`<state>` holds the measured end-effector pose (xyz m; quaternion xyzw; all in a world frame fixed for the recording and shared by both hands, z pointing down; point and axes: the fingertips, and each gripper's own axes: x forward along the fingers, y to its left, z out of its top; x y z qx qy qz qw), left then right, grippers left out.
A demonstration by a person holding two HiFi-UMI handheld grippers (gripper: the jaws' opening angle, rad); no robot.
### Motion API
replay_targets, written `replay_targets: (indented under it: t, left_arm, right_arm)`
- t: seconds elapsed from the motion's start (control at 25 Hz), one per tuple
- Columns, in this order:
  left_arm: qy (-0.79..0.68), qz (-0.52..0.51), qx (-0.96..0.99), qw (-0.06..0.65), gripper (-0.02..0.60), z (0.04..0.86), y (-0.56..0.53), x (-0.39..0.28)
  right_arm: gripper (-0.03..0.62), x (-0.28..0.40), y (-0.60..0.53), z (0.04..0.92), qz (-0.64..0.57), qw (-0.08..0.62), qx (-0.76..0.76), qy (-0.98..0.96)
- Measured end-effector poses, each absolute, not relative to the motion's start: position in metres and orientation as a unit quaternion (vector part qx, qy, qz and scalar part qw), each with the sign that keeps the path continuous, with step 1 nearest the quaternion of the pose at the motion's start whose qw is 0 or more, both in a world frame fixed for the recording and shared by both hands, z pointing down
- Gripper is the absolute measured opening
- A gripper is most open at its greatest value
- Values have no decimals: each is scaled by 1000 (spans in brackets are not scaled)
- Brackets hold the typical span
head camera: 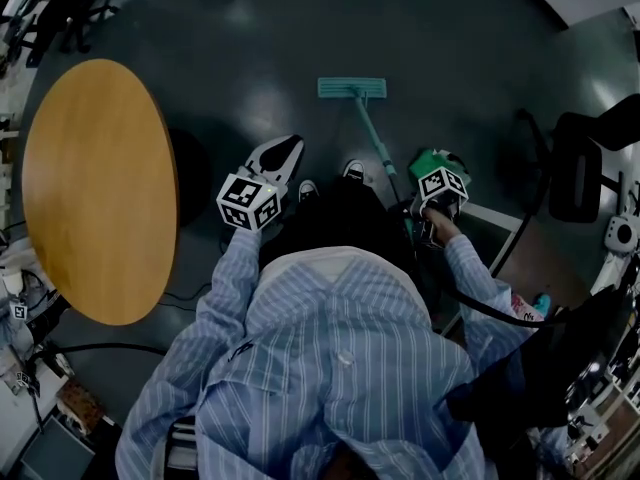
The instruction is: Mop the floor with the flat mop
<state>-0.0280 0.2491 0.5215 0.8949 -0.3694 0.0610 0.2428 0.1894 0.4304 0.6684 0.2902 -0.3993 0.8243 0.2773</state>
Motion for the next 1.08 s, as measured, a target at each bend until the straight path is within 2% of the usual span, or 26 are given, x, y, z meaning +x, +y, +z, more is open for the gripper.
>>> replay_targets:
  t: [1.08]
  left_arm:
    - [-323,62,922,205,26,519,302,-52]
  right_arm:
    - [55,150,449,679,831,237,312,-394]
